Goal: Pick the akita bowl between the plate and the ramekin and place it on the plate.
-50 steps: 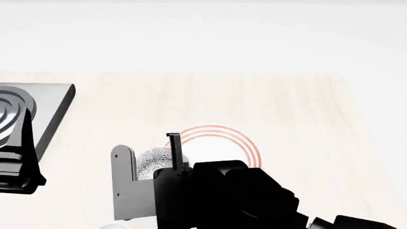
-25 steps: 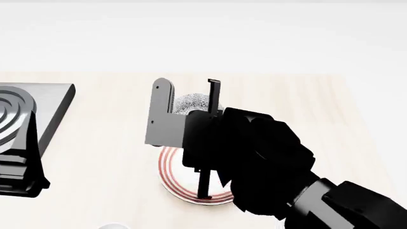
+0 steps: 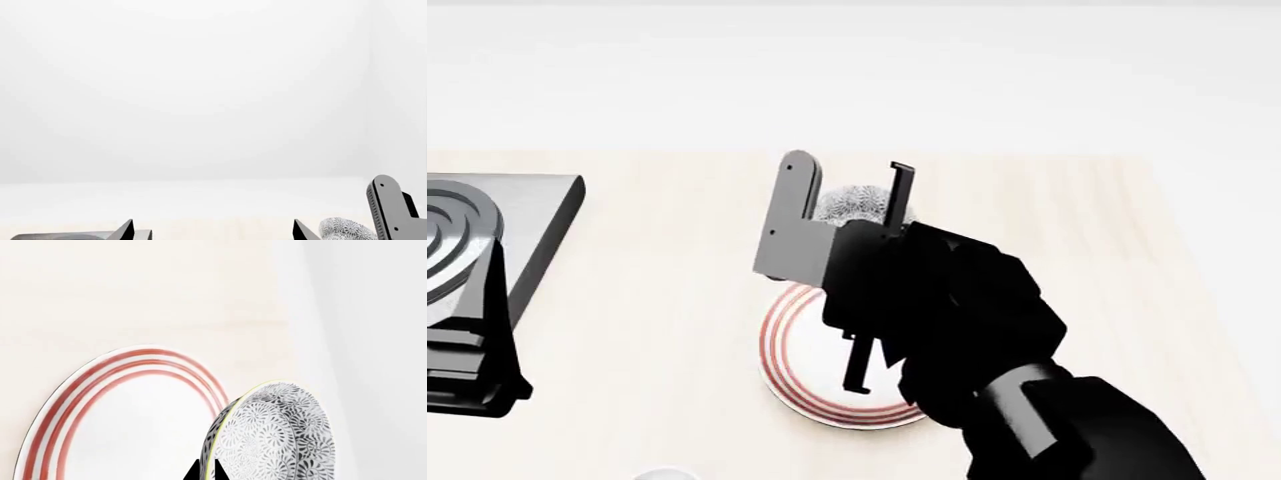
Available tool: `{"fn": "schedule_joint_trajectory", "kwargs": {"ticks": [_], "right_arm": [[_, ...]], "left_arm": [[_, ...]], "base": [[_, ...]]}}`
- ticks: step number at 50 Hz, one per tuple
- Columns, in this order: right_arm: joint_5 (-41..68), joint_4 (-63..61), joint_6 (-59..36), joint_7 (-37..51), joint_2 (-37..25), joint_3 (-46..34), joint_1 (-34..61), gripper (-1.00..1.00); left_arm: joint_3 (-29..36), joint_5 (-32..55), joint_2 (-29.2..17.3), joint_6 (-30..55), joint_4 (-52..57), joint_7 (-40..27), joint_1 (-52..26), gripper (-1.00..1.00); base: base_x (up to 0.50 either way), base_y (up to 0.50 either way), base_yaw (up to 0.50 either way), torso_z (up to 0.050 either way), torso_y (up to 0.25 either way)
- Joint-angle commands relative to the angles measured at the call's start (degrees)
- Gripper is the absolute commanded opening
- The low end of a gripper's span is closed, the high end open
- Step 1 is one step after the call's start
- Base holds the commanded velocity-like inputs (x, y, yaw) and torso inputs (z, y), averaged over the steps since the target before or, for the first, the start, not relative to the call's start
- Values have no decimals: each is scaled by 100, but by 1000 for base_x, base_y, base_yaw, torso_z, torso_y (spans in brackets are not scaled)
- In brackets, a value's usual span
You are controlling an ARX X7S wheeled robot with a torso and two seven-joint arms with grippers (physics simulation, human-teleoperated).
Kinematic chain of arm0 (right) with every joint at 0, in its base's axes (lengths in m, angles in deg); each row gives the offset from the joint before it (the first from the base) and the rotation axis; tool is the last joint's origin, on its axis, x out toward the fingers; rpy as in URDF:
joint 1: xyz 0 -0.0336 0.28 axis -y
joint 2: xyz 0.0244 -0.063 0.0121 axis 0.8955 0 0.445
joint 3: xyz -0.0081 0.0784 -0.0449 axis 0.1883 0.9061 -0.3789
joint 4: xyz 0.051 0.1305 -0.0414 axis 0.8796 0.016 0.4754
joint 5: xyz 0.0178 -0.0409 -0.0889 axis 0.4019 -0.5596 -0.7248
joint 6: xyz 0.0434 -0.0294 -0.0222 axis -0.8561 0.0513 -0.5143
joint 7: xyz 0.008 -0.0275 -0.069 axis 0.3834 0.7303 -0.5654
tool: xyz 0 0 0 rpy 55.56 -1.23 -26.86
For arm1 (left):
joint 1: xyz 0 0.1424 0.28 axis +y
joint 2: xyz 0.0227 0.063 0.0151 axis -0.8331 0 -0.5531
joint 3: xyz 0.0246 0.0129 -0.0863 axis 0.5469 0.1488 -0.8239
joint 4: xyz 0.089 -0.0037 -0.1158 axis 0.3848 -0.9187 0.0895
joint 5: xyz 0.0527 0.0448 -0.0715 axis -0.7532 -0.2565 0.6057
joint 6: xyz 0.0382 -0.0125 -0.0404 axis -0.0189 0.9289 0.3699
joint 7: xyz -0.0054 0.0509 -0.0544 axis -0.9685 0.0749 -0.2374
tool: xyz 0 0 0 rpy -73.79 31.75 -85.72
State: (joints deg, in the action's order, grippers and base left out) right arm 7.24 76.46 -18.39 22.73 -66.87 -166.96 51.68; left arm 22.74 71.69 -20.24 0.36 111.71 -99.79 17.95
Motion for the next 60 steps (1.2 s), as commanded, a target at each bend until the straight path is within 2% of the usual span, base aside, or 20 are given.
{"fn": "schedule_joint_trajectory", "kwargs": {"ticks": [1, 21, 31, 41, 58, 59, 60], "right_arm": [[299, 380, 307, 155, 188, -322, -65, -100], [399, 493, 259, 289, 189, -722, -191, -100], [349, 543, 298, 257, 189, -726, -249, -100], [309, 594, 335, 258, 189, -692, -256, -100], [267, 577, 357, 324, 189, -681, -277, -100], [245, 588, 400, 336, 189, -695, -284, 100], [241, 594, 407, 338, 189, -695, -285, 100]], "left_arm": [[33, -3, -17, -45, -9, 34, 24, 100], [-61, 86, -65, -396, 17, 302, 190, 100], [86, -165, -147, -649, 89, 497, 325, 100], [130, -269, -129, -740, 92, 481, 316, 100], [86, -135, -110, -724, 64, 440, 332, 100], [83, -130, -110, -721, 62, 435, 332, 100], [81, -124, -112, -721, 62, 435, 333, 100]], "base": [[0, 0, 0, 0, 10], [0, 0, 0, 0, 0], [0, 0, 0, 0, 1], [0, 0, 0, 3, -230], [0, 0, 0, 0, -1], [0, 0, 0, 0, 0], [0, 0, 0, 0, 0]]}}
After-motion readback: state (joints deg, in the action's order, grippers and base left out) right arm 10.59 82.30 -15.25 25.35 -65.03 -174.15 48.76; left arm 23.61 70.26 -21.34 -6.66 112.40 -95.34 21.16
